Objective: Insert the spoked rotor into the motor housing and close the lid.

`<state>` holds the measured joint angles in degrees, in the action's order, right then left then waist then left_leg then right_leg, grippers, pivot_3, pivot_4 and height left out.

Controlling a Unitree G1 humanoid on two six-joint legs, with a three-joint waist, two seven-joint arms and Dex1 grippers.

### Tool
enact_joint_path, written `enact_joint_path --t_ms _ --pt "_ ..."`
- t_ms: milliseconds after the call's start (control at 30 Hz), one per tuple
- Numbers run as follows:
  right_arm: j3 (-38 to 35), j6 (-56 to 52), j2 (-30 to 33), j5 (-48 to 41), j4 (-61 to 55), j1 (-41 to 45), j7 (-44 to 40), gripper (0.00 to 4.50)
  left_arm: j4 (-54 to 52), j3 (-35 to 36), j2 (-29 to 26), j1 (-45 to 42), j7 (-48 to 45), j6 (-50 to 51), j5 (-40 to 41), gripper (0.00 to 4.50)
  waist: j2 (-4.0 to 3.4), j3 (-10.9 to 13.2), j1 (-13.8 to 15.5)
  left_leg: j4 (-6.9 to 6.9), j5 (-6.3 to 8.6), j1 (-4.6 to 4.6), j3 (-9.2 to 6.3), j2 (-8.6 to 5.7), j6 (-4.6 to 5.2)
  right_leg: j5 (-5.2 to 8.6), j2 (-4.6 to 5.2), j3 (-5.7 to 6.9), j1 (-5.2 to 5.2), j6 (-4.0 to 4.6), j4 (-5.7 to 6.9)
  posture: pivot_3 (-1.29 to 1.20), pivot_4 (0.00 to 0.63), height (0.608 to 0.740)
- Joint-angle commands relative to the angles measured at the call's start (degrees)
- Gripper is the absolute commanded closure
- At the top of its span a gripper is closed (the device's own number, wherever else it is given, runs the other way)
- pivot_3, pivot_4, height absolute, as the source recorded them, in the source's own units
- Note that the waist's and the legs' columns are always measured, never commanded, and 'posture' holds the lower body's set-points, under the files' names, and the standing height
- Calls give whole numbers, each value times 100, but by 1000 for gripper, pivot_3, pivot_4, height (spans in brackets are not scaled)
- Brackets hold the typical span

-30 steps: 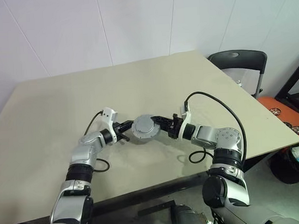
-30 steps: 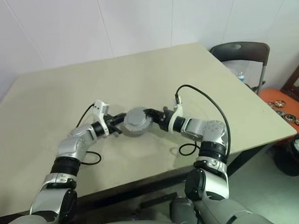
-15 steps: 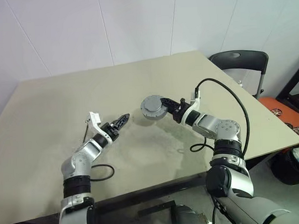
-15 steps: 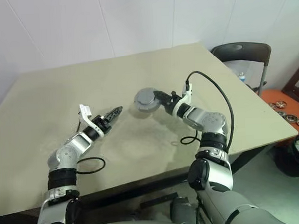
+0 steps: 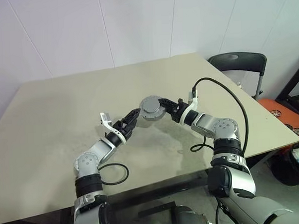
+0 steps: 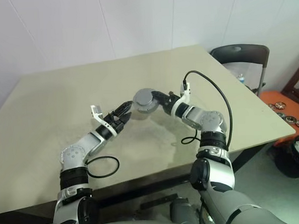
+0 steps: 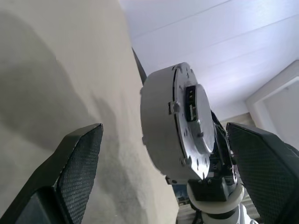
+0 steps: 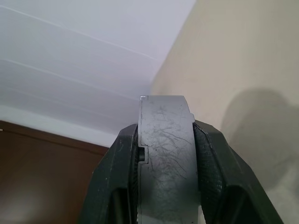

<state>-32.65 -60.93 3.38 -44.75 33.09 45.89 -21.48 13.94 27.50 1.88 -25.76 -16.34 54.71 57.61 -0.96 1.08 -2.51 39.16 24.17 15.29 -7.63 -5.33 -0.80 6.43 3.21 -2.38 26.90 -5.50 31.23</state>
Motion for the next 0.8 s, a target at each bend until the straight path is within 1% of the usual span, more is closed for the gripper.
enact_joint_path --t_ms 33,167,267,400,500,567,633,700,800 --pt "65 -13 -12 -312 -109 184 -270 3267 297 -184 1 -289 -179 -72 -6 13 0 0 -1 0 0 -2 0 0 0 0 0 0 -2 0 0 0 0 740" --pt "138 -92 -87 -371 -217 144 -317 3267 836 -372 34 -578 -371 -344 -264 13 0 0 -1 0 0 2 -1 0 -1 -1 -1 0 0 1 2 0 0 740" --pt "151 -173 -102 -441 -294 119 -327 3267 1469 -351 49 -960 -587 -725 -409 13 0 0 -1 0 0 3 -1 0 -1 -3 0 0 1 3 -1 0 0 740" --pt "173 -171 -105 -441 -305 85 -257 3267 2143 -188 60 -1401 -874 -1102 -400 13 0 0 -2 0 -1 4 0 0 -1 -3 0 0 3 4 -2 0 0 740" --pt "175 -153 -87 -447 -290 86 -233 3267 2530 -130 48 -1662 -1042 -1263 -424 587 0 0 -2 0 -1 5 0 0 -1 -3 0 0 5 4 -3 0 0 740" --pt "171 -111 -70 -429 -257 98 -203 3267 2630 -178 67 -1768 -1187 -1232 -440 1265 0 0 -3 0 -1 7 0 0 -1 -3 1 0 5 4 -1 0 0 740" --pt "178 -75 -52 -415 -212 109 -202 3267 2653 -235 90 -1795 -1292 -1174 -461 1813 0 0 -20 -1 -1 7 -1 0 -1 -4 1 0 6 4 2 0 0 740" --pt "189 -40 -49 -407 -170 117 -201 3267 2597 -247 112 -1764 -1398 -1080 -423 1974 0 0 -14 -1 -1 10 0 1 -1 -4 1 -1 11 4 3 0 0 740" --pt "128 46 -81 -444 -69 161 -139 3267 2434 -261 125 -1694 -1549 -894 -318 2038 0 0 -6 0 -1 11 0 1 -1 -4 1 -1 12 5 2 0 0 740"
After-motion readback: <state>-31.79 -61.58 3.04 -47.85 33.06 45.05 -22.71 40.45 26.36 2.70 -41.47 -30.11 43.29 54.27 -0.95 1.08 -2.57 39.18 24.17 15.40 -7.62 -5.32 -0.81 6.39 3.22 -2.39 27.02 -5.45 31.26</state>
